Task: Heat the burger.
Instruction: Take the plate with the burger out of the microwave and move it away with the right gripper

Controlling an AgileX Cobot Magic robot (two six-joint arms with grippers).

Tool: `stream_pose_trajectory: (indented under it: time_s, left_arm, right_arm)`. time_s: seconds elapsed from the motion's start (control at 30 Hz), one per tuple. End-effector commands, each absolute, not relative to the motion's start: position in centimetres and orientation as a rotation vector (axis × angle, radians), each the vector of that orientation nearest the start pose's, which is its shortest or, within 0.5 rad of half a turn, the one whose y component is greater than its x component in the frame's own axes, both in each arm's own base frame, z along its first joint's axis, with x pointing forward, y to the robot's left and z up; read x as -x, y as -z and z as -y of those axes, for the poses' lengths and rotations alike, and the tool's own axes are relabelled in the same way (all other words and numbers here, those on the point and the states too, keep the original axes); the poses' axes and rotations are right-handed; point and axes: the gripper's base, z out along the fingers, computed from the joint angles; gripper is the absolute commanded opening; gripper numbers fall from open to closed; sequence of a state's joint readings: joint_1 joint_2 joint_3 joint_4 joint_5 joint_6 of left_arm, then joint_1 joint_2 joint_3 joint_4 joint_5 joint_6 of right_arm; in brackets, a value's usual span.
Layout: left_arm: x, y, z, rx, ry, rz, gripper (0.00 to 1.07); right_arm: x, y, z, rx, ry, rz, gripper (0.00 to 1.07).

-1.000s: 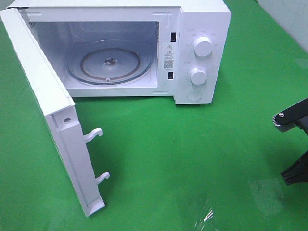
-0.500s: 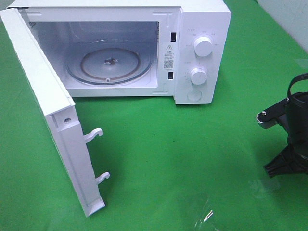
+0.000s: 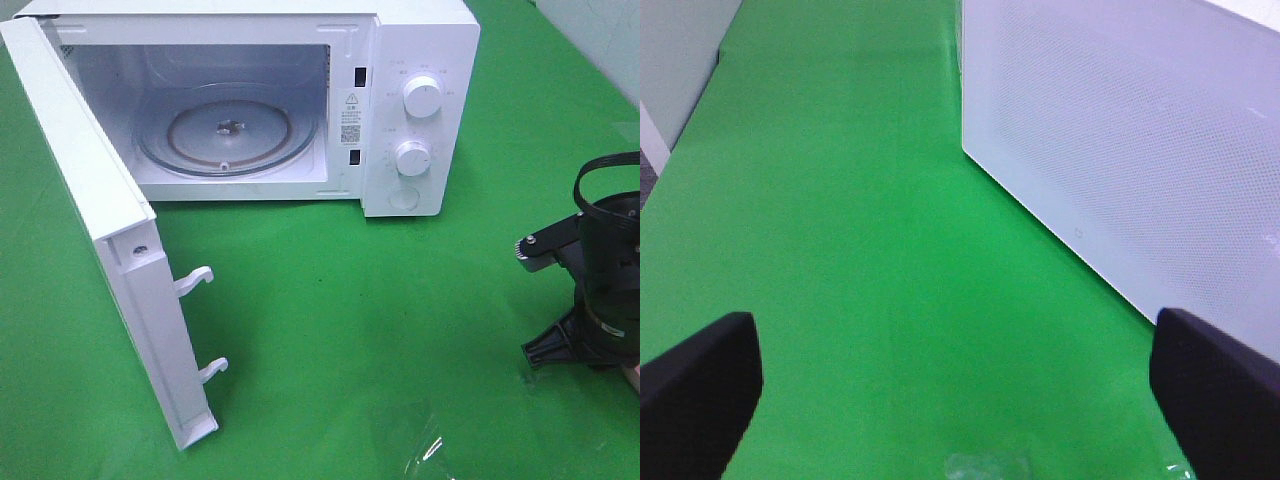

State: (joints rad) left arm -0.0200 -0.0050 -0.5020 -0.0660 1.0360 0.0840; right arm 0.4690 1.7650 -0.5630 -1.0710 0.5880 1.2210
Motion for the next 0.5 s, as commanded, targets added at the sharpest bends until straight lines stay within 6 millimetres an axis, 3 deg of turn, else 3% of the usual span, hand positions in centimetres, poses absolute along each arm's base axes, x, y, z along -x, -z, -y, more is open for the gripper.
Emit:
stream_pose_trajectory:
  time_s: [0.03, 0.1, 0.17, 0.2, 0.23, 0.27, 0.3, 0.4, 0.5]
  left_arm:
    - [0.8, -27.9, 0.5, -0.100, 0.035, -1.994, 1.03]
    - [0.8, -27.9, 0.5, -0.100, 0.035, -1.994, 1.03]
    - [0.8, -27.9, 0.5, -0.100, 0.035, -1.994, 1.03]
    - [0.8, -27.9, 0.5, -0.100, 0.035, -1.994, 1.03]
    - [0.8, -27.9, 0.5, -0.100, 0.035, -1.994, 1.03]
    - [0.8, -27.9, 0.5, -0.100, 0.035, -1.994, 1.03]
    - [0.8, -27.9, 0.5, -0.100, 0.035, -1.994, 1.03]
    - [0.8, -27.9, 0.5, -0.100, 0.035, -1.994, 1.03]
    - [0.8, -27.9, 0.5, -0.100, 0.035, -1.994, 1.03]
  right_arm:
    - [-22.8, -10.6, -6.6, 0.243, 0.584, -2.762, 0.47]
    - [-22.7, -11.0, -6.7, 0.242, 0.568, -2.759, 0.51]
    - [-22.2, -13.4, -6.8, 0.282, 0.489, -2.734, 0.55]
    - [-22.2, -13.4, -6.8, 0.282, 0.489, -2.734, 0.55]
    - [-21.8, -15.0, -6.9, 0.300, 0.426, -2.709, 0.57]
    - [-21.8, -15.0, -6.9, 0.300, 0.426, -2.709, 0.57]
    - [-21.2, -16.8, -6.9, 0.315, 0.355, -2.679, 0.60]
    - [-20.8, -17.6, -6.9, 0.333, 0.317, -2.667, 0.61]
    - [-19.0, -20.2, -7.0, 0.410, 0.166, -2.637, 0.70]
